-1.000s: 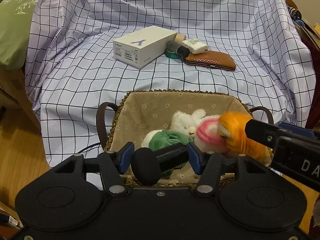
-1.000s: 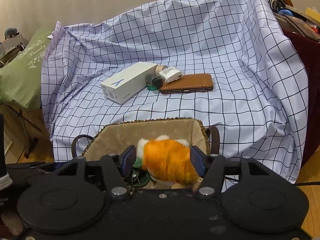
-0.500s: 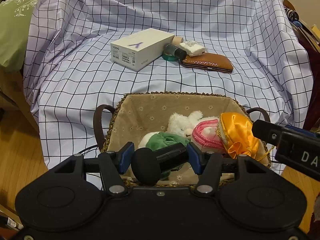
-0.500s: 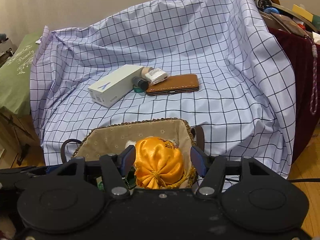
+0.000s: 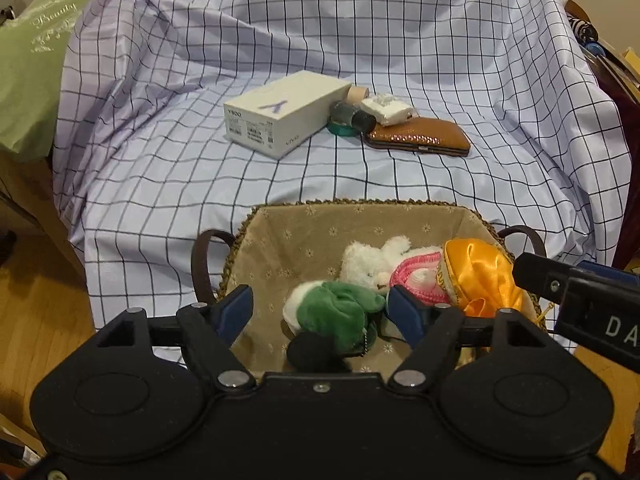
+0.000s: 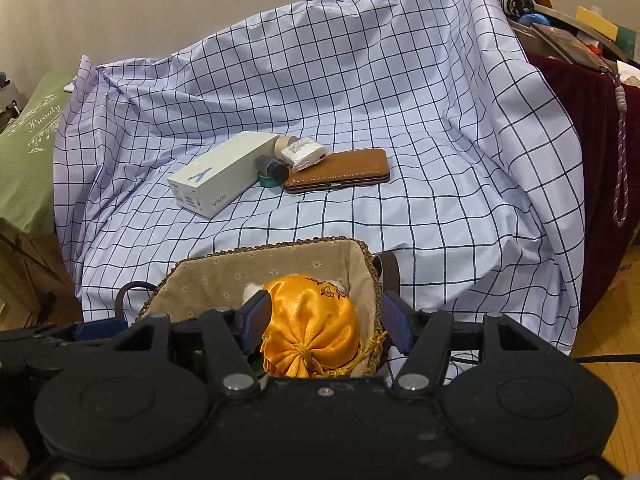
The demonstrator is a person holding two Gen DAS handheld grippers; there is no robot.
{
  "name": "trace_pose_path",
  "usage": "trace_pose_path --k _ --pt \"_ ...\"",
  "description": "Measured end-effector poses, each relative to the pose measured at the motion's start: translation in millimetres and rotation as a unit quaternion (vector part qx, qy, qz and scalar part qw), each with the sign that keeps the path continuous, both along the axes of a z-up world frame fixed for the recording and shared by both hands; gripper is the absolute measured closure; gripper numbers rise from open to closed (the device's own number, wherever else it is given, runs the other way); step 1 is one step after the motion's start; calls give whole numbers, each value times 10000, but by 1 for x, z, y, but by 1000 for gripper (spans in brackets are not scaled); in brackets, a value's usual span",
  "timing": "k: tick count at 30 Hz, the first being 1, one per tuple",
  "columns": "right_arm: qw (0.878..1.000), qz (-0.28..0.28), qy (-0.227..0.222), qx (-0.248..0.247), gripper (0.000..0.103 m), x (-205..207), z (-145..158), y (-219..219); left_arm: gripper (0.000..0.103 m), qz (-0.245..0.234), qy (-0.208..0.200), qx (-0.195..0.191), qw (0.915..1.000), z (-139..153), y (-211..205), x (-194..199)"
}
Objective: Organize soft objects
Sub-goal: 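Lower the orange pouch into the basket with the right tool while the left tool opens, releasing the bottle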
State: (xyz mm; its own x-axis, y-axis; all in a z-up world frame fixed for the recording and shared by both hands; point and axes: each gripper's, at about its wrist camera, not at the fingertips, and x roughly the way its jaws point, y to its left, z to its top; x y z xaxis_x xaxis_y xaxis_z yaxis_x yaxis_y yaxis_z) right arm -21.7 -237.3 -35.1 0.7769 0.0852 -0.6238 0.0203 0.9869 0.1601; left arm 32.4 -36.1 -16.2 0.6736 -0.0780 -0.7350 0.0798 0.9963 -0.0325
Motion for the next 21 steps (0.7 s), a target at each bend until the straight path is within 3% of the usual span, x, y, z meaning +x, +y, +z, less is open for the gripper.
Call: trace_pose_path --k 21 --pt "10000 9 -3 -1 42 0 0 0 28 87 123 26 9999 -1 3 -2"
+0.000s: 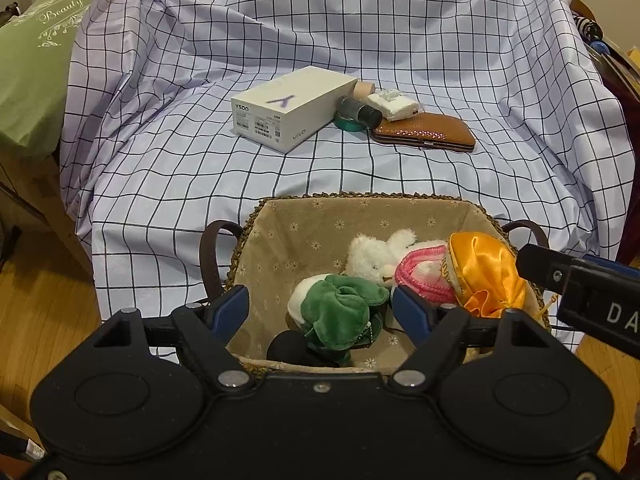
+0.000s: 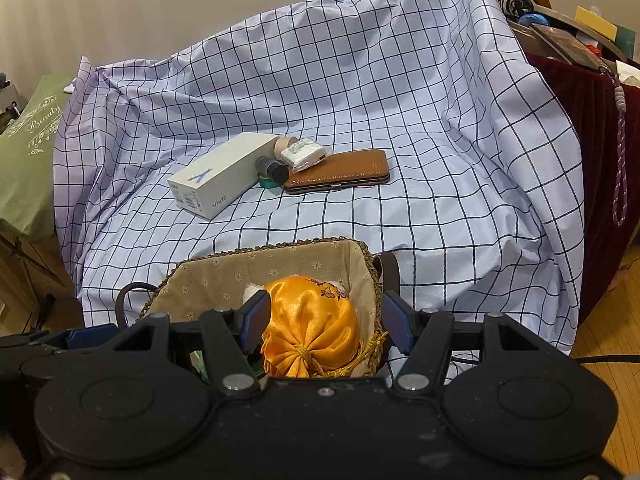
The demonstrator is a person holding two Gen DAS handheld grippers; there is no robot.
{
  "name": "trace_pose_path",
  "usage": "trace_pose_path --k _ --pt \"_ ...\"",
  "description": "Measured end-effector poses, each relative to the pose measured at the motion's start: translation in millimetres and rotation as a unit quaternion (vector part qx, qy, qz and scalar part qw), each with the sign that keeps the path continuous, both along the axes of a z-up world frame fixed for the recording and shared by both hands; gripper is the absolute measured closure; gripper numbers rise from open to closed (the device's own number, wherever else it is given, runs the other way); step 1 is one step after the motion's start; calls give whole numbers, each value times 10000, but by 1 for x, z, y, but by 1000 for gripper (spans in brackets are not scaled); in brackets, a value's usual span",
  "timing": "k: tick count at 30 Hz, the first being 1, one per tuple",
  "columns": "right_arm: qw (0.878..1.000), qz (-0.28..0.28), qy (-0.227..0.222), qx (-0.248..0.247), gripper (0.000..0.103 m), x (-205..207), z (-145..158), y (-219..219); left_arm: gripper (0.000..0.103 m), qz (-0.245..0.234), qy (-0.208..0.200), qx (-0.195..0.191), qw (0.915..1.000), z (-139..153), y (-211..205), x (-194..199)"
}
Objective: Organize soft objects
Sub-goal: 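Open the right tool and withdraw both tools from the basket toward the item pile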
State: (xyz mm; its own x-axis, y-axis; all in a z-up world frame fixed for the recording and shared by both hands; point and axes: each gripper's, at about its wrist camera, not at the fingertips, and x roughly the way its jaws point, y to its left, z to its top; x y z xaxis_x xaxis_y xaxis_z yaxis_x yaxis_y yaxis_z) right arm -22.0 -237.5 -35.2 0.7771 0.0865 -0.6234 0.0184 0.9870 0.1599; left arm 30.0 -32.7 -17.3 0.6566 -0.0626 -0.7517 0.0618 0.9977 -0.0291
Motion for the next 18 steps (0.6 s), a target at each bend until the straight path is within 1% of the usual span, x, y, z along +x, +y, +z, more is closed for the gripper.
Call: trace_pose_path --k 18 --pt "10000 2 -12 -5 42 0 0 1 28 33 18 -15 10000 0 4 -2"
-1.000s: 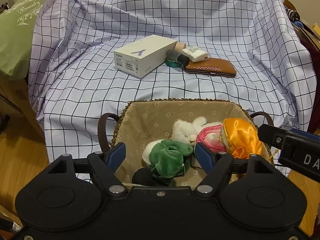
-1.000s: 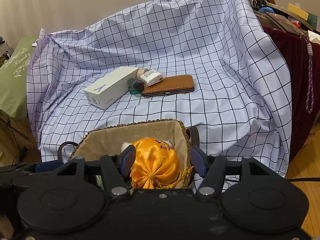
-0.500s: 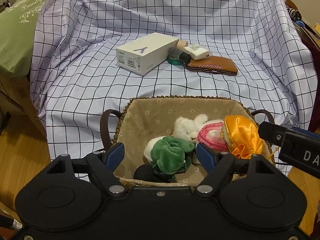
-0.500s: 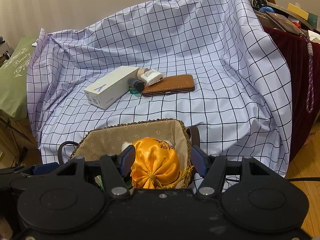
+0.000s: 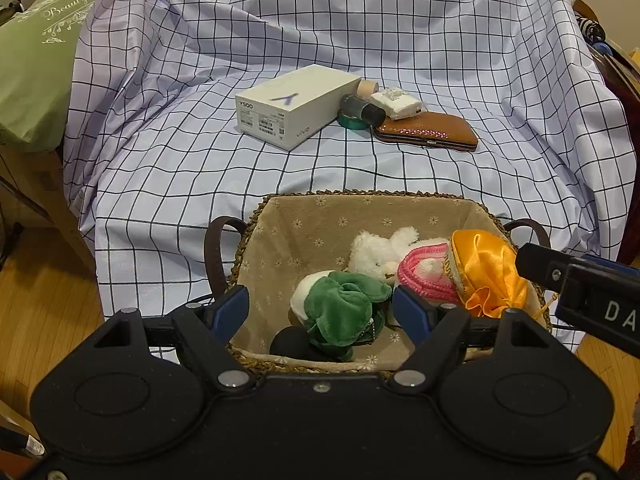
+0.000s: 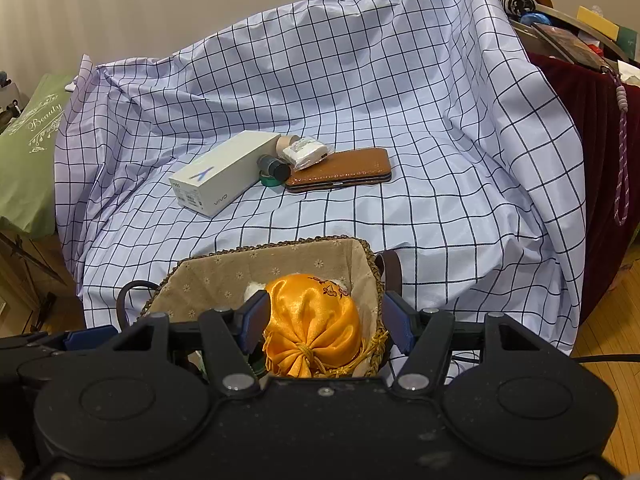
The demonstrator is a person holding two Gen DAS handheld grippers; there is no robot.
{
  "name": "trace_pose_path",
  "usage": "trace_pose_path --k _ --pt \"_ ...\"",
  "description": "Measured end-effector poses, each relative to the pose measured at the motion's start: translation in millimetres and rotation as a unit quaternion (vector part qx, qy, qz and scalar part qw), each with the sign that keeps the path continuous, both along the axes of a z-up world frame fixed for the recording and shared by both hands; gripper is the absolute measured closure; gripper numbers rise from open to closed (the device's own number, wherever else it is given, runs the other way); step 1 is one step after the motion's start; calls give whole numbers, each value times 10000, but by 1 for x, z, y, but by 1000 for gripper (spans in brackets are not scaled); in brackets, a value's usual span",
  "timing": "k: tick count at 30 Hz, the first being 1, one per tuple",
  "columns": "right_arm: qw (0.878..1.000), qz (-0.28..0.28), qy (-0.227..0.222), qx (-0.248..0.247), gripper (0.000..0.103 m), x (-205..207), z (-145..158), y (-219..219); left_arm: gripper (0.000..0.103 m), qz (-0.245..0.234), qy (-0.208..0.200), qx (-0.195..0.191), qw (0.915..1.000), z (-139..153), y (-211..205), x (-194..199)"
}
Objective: Organize soft objects
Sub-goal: 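Open the right tool and withdraw both tools from the basket toward the item pile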
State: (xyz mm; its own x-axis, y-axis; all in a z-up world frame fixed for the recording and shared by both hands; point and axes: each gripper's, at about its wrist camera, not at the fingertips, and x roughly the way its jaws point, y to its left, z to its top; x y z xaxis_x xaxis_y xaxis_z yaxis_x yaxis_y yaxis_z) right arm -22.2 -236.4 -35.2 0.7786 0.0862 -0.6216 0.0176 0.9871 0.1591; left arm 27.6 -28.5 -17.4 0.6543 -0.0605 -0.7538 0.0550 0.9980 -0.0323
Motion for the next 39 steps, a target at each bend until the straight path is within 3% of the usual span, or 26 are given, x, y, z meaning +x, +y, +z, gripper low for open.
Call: trace_pose_path --k 10,14,18,27,39 --pt "9999 1 -54 -96 40 3 1 1 27 22 17 -29 10000 4 3 -1" --pt "9997 -31 -179 -158 40 8 7 0 18 39 -13 -28 10000 7 3 1" --pt "9990 -80 -348 -262 38 20 15 0 18 16 -10 0 10000 8 1 5" --pt "9965 -303 -504 -590 34 69 24 6 18 1 60 19 10000 13 3 29" --pt "9899 -761 -347 -1143 33 137 6 8 17 27 348 107 9993 2 5 73"
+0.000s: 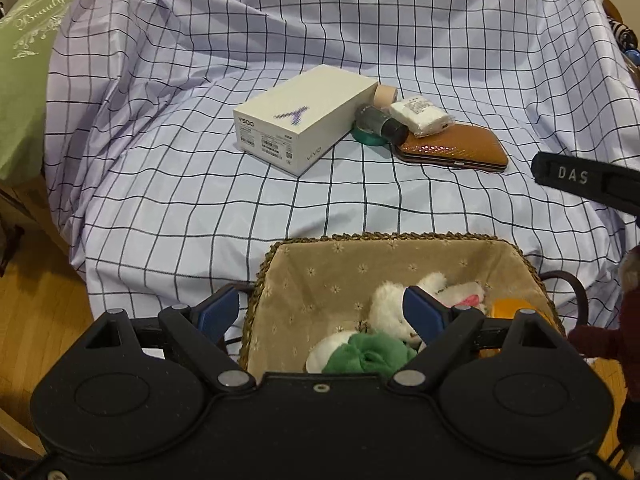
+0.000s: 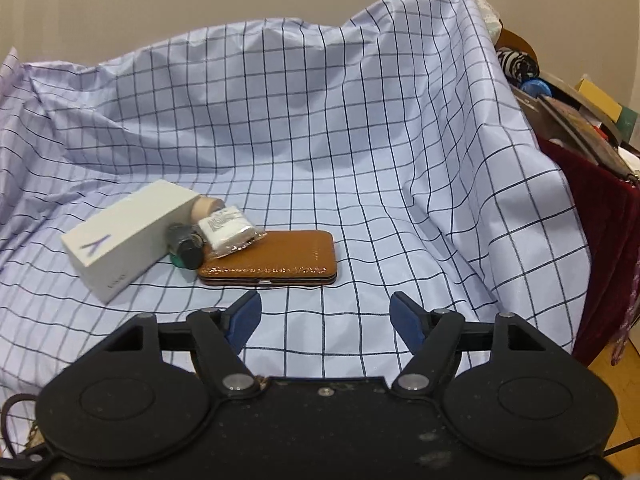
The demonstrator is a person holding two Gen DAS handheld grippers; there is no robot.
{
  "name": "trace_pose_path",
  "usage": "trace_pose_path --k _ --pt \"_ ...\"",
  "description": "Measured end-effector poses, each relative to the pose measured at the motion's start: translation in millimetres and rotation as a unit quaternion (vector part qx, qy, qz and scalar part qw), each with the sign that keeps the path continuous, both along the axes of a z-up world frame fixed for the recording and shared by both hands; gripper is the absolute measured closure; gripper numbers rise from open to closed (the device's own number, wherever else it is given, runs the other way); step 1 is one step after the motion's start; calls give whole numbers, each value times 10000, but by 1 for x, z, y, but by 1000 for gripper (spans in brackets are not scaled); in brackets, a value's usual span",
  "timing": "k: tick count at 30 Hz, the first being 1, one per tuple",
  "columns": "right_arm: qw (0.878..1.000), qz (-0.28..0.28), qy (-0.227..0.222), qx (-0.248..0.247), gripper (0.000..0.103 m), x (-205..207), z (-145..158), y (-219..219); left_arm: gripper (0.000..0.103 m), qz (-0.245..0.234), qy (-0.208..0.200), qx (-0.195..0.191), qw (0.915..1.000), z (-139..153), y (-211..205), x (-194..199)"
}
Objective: Organize soft objects
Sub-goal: 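Open the right tool and withdraw both tools from the basket toward the item pile, then reach the right tool to the white wrapped packet on the brown wallet and close on it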
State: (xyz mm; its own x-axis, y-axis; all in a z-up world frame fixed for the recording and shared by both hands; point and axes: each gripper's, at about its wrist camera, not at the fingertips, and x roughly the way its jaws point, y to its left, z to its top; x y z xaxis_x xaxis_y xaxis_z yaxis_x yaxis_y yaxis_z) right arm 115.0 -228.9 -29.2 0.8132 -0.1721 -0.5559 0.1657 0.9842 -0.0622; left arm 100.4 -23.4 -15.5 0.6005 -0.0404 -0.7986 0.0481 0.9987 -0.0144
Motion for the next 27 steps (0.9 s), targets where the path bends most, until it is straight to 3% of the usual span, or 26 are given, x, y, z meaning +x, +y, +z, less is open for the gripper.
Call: trace_pose_path --k 8,12,13,18,20,23,27 --pt "9992 234 232 216 33 15 -16 10 17 -10 122 -8 9999 -6 3 28" --pt "9883 596 479 1322 33 20 -13 2 17 50 147 -13 9999 -8 7 40" --pt "9877 568 436 1389 33 19 -11 1 17 65 151 -12 9999 -9 8 42" --pt "9984 39 -232 516 32 17 1 7 17 86 198 -36 9998 -12 11 52" --pt "9985 -148 -364 394 30 19 4 1 17 62 214 -39 9997 -13 10 54" --pt "9982 -374 -373 293 27 24 2 -8 17 30 244 -63 9997 -15 7 57" --pt "9990 -419 -7 170 27 33 -13 -15 17 -40 276 -56 9996 -16 3 59"
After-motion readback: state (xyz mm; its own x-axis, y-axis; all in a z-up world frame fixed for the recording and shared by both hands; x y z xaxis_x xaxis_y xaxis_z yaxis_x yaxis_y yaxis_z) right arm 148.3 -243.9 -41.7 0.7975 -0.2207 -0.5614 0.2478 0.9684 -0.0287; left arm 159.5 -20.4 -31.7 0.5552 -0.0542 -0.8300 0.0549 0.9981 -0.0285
